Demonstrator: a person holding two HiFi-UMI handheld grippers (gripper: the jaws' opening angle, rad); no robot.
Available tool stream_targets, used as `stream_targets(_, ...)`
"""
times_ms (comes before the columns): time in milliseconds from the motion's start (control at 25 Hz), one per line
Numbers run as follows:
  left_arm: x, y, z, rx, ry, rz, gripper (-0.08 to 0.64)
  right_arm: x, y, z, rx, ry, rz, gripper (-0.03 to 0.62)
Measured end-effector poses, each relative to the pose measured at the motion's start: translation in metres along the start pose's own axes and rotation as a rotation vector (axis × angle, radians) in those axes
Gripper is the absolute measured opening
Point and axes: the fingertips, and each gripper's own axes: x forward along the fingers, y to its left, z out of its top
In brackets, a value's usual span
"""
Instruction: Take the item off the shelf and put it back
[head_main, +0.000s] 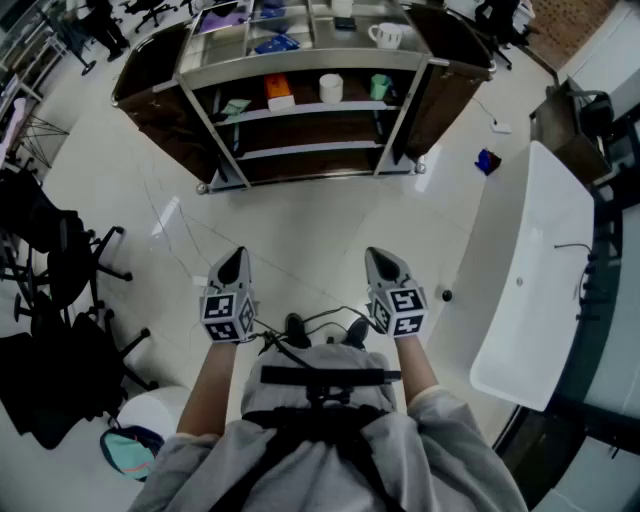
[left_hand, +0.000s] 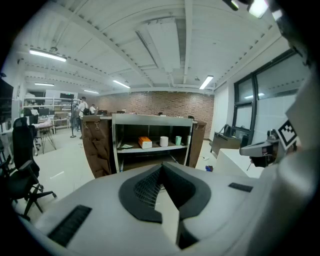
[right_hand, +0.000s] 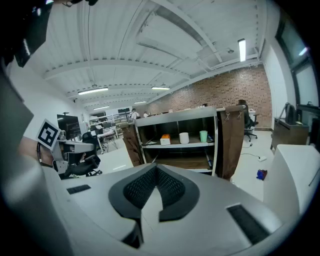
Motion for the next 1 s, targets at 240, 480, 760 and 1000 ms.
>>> stream_targets(240, 0.001, 0.02, 0.013, 0.034, -0.018, -0.038, 0.008, 0.017, 0.024, 0.008, -0.004, -0.006, -0.019, 0.009)
stream_targets(480, 0.012, 0.035, 0.032, 0.079, -0.046, -0.091, 0.008, 0.039, 0.046, 0.02, -0.013, -0.033, -0.039, 0.009)
stream_targets(760, 0.024, 0.049, 0.044, 0.078, -0.059, -0.108, 0.008, 0.059, 0.065, 0.042, -0.045, -0.043, -0.035, 0.009)
stream_targets(1000, 0.048, 0.051, 0.054, 0.069, -0.059, -0.086, 0.008, 0.085, 0.053, 0.063, -0.078, -0.036, -0.004, 0.009)
